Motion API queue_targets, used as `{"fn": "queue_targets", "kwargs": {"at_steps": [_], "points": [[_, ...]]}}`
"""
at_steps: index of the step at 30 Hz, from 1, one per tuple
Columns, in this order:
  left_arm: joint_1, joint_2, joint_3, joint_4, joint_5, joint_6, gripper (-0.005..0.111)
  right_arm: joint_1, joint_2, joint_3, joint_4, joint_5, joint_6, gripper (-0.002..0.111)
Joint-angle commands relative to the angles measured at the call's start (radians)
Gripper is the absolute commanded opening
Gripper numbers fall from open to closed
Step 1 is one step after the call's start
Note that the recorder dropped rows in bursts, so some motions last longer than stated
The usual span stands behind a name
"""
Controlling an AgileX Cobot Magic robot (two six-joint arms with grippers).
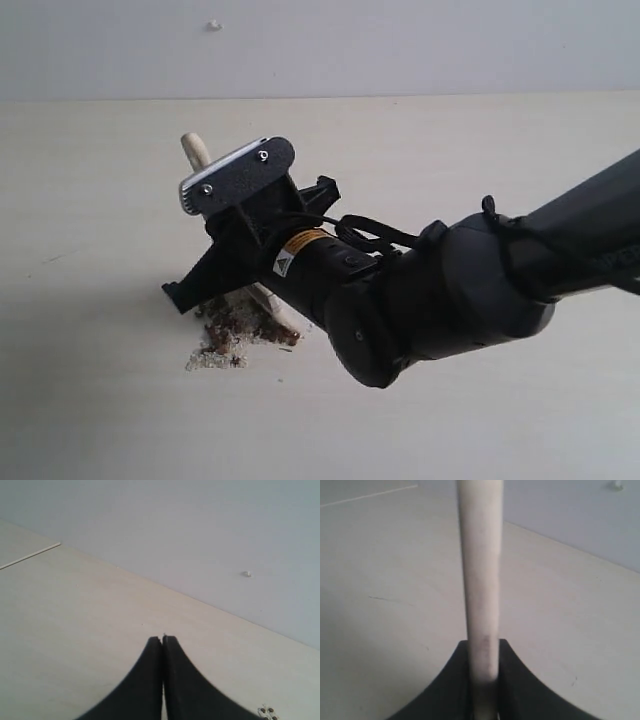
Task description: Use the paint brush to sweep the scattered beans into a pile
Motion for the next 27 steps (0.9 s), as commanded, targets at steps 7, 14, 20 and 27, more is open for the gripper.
{"fn": "queue_targets", "kwargs": {"at_steps": [7, 14, 20, 27], "points": [[-0.006, -0.006, 0.003, -0.001, 0.0, -0.003, 0.0, 0.002, -0.194, 0.004, 0.104, -0.092, -0.246, 0.0], [-0.006, -0.006, 0.003, -0.001, 0.0, -0.003, 0.0, -0.147, -0.075, -0.091, -0.079, -0.098, -0.217, 0.0], [-0.006, -0.006, 0.003, -0.001, 0.0, -0.003, 0.0, -0.252, 0.115, -0.232, -0.643, -0.092, 0.096, 0.0], [-0.006, -0.006, 0.003, -0.001, 0.0, -0.003, 0.0, -0.278, 0.232, -0.352, -0.86, 0.018, 0.25, 0.0]]}}
